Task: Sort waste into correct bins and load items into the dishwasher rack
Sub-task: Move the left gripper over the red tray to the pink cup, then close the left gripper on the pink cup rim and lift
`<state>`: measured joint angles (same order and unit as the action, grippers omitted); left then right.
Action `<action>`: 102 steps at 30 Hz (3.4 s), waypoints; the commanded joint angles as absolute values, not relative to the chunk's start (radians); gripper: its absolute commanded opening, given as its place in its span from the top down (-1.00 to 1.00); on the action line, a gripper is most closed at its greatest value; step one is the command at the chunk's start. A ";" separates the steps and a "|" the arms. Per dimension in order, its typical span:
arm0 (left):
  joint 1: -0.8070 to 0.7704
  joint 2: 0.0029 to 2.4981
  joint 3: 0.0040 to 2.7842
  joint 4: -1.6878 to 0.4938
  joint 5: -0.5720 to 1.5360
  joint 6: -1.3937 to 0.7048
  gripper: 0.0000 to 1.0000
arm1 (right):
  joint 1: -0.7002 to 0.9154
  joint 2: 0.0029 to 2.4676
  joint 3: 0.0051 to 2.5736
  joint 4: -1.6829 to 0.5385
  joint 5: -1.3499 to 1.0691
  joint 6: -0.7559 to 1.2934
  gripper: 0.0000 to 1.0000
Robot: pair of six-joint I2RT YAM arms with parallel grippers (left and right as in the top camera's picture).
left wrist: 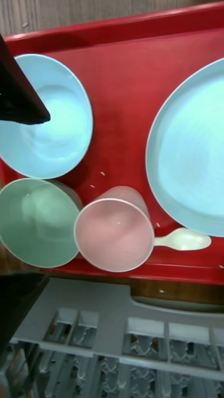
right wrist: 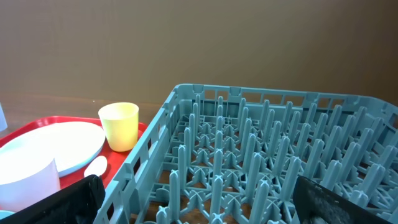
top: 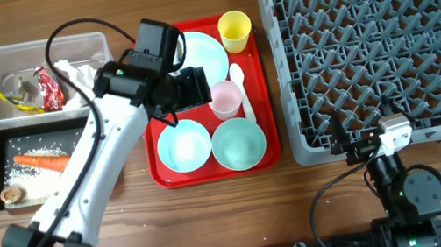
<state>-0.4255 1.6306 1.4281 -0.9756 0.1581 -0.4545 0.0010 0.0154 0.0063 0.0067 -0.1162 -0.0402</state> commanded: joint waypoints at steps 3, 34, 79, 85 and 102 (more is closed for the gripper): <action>-0.435 1.744 1.426 -0.923 0.157 -0.484 -0.47 | -0.004 0.007 0.005 0.009 -0.132 -0.050 -0.99; -0.496 1.899 1.425 -0.777 0.140 -0.487 0.06 | -0.004 0.007 0.005 0.009 -0.132 -0.050 -0.99; -0.561 1.933 1.424 -0.780 -0.032 -0.434 0.27 | -0.004 0.007 0.005 0.009 -0.132 -0.050 -0.99; -0.561 1.961 1.424 -0.781 -0.032 -0.434 0.47 | -0.004 0.007 0.005 0.009 -0.132 -0.050 -0.99; -0.558 1.958 1.427 -0.781 -0.032 -0.434 0.59 | -0.004 0.007 0.005 0.009 -0.132 -0.050 -0.99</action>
<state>-0.5617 1.9560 1.4281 -0.7811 -0.0181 -0.4313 0.0010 0.0154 0.0063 0.0063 -0.1162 -0.0402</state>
